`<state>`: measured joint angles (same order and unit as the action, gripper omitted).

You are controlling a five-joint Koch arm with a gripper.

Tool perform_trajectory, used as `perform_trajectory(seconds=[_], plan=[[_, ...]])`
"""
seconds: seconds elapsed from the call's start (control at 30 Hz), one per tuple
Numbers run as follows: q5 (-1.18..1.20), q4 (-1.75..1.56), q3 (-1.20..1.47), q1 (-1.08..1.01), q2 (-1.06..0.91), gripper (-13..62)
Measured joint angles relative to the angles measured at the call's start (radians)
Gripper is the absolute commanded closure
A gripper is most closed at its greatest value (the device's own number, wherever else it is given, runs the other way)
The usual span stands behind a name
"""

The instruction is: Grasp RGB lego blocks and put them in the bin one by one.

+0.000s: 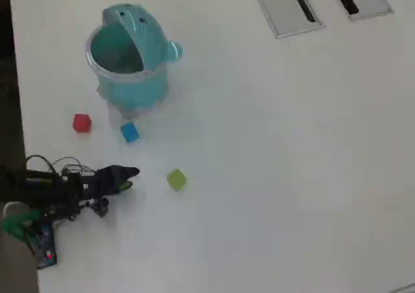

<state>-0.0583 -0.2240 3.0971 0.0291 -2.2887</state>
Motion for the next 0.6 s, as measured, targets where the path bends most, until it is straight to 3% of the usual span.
perform_trajectory(seconds=[0.6], plan=[[-0.107, -0.160, 0.000, -0.009, 0.000, 15.6]])
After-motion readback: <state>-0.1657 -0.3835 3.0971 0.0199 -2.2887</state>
